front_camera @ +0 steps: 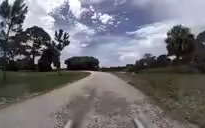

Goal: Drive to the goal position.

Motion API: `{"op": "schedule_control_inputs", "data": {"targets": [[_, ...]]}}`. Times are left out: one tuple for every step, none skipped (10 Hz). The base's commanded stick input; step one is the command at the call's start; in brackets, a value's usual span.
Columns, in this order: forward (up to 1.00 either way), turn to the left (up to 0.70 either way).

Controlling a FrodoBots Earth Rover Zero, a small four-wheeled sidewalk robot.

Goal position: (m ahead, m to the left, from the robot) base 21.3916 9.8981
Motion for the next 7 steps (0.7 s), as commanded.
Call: {"op": "schedule_control_inputs", "data": {"targets": [[0.85,0.0],[0.85,0.0],[0.85,0.0],[0.85,0.0],[0.85,0.0],[0.85,0.0],[0.85,0.0]]}}
